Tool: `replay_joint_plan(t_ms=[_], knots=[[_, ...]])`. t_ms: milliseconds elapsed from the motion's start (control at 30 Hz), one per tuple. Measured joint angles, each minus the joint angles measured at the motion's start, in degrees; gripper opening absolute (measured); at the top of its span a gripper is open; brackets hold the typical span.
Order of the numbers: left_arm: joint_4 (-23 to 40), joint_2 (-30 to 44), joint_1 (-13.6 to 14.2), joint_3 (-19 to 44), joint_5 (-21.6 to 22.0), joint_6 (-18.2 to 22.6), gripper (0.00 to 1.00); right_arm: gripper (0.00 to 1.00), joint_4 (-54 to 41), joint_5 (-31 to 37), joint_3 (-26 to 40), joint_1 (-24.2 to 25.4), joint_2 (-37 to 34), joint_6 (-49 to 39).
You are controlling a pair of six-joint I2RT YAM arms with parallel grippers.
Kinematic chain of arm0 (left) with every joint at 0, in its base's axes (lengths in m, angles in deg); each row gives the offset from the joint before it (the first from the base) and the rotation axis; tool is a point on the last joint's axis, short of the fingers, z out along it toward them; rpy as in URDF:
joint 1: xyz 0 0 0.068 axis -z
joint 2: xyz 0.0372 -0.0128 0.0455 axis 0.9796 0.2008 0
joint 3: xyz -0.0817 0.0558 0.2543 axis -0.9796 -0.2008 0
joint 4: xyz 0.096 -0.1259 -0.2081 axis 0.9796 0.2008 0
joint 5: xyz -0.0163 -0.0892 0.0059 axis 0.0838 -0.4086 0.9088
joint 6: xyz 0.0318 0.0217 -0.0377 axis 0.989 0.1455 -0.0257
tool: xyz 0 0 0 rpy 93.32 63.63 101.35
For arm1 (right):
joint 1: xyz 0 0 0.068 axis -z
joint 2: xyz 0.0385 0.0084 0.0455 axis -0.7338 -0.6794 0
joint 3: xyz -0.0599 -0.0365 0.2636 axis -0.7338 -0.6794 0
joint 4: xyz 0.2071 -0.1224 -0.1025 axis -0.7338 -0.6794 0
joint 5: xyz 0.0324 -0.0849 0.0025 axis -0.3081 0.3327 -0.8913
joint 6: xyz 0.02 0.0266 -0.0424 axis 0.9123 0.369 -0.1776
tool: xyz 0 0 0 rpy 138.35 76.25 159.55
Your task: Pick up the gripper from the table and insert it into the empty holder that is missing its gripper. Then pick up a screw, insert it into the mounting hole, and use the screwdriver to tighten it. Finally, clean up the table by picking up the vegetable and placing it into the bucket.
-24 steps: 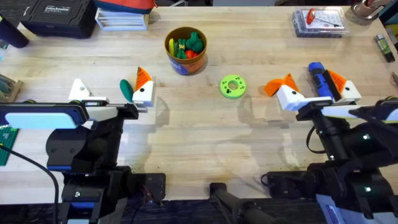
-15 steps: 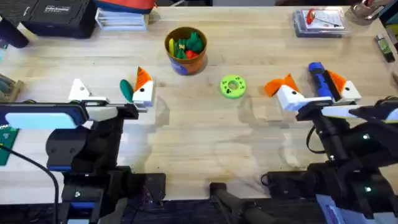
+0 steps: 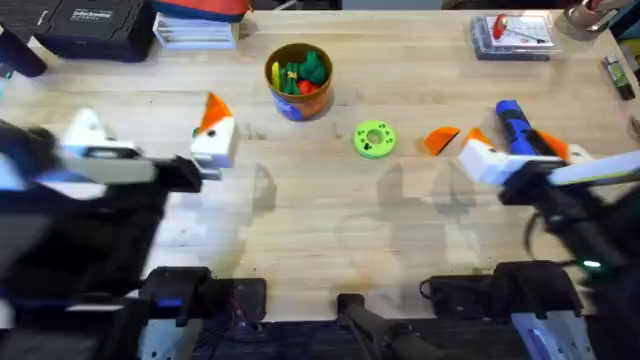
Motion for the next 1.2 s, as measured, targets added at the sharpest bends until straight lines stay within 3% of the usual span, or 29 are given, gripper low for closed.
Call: replay_joint_plan(t_ms=[200,333,600,767,800,967,1000,1100,1200], knots=[[16.21,16.43,-0.02,17.57,0.0,0.02,0.986,0.994,-15.56,-0.19,20.3,0.0,-13.87,0.62],[25.56,29.32,-0.02,25.88,0.0,0.02,0.986,0.994,-21.63,-0.34,28.67,0.0,-23.23,-0.39],[28.59,46.52,-0.02,30.61,0.3,-0.45,0.986,0.992,-23.32,-0.56,30.57,0.0,-32.76,-1.02],[29.72,52.96,-0.75,30.61,3.66,-9.05,0.986,0.994,-23.32,-0.58,30.57,0.0,-32.94,-1.03],[29.65,54.38,-1.12,30.61,4.04,-11.78,0.92,0.994,-23.34,-0.58,30.57,0.0,-32.94,-1.03],[29.66,57.14,-1.34,30.61,4.07,-16.33,0.15,0.994,-23.32,-0.58,30.57,0.0,-32.94,-1.03],[29.67,57.0,-1.13,30.61,3.68,-15.94,0.068,0.994,-23.34,-0.58,30.57,0.0,-32.96,-1.03],[29.64,55.42,0.9,30.63,1.74,-14.3,0.515,0.994,-23.34,-0.58,30.57,0.0,-32.96,-1.03],[29.37,52.34,5.05,30.63,-0.11,-11.69,0.94,0.994,-23.34,-0.58,30.57,0.0,-32.94,-1.03]])
